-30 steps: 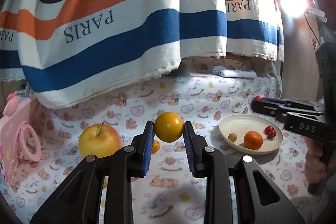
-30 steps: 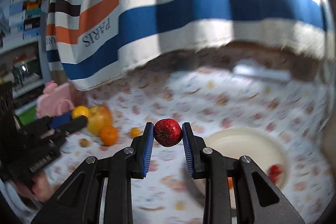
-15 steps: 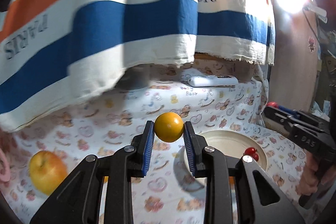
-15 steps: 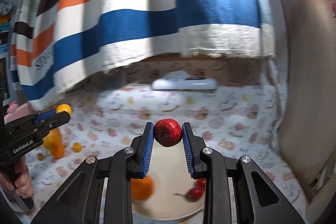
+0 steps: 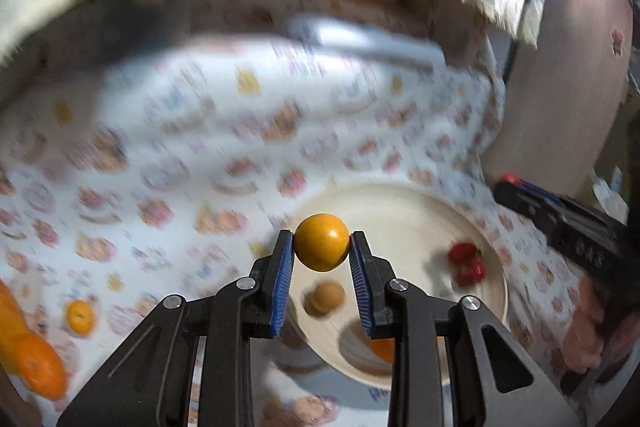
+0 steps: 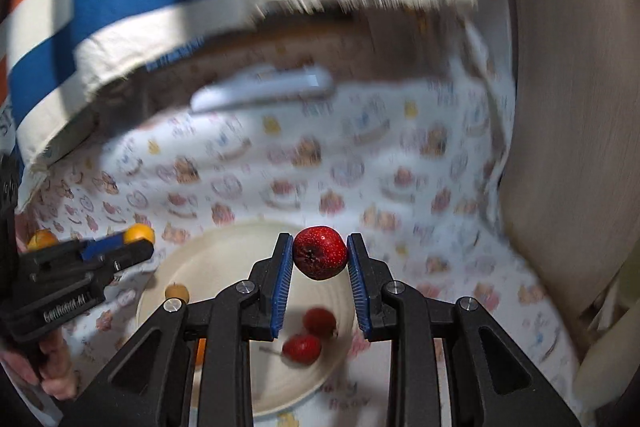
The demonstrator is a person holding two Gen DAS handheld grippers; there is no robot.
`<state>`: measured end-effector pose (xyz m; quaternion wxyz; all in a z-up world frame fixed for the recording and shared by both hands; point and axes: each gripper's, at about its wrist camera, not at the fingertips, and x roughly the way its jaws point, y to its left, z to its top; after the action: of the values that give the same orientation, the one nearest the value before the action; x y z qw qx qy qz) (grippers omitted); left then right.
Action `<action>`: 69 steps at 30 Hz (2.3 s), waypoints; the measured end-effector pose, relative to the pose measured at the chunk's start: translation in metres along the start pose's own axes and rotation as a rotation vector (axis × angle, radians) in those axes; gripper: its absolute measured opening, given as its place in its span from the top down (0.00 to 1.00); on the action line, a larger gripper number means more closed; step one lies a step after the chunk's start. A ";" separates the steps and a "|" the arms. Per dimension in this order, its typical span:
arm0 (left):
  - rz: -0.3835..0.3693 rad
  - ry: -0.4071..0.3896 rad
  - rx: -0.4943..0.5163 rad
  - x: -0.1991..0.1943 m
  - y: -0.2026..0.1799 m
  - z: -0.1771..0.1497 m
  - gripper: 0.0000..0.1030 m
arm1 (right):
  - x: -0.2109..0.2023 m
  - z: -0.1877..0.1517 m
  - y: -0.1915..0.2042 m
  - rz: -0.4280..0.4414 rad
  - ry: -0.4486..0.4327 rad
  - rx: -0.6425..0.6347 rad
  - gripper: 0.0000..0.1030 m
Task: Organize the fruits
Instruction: 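Carry both fruits over the cream plate and open both tools to release them, then move both tools away from the plate toward the loose fruits beside the apple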
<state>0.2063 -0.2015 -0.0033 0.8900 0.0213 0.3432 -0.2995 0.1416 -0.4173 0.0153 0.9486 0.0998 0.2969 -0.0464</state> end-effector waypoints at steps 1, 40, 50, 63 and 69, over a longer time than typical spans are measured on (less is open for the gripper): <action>-0.020 0.030 0.008 0.006 0.000 -0.002 0.73 | 0.005 -0.001 -0.004 0.007 0.022 0.016 0.72; 0.105 -0.064 0.079 -0.009 -0.003 -0.009 0.23 | 0.018 -0.009 -0.007 -0.064 0.041 0.006 0.30; 0.140 -0.253 0.047 -0.039 0.001 -0.005 0.06 | -0.012 -0.004 0.003 -0.083 -0.156 -0.035 0.17; 0.233 -0.579 0.154 -0.085 -0.028 -0.017 0.00 | -0.045 -0.005 0.016 -0.087 -0.335 -0.076 0.00; 0.233 -0.649 0.143 -0.099 -0.031 -0.022 0.00 | -0.050 -0.003 0.012 -0.098 -0.357 -0.043 0.00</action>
<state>0.1184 -0.1703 0.0466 0.9771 0.0265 0.0159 -0.2106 0.1007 -0.4032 0.0432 0.9847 0.0552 0.1290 -0.1033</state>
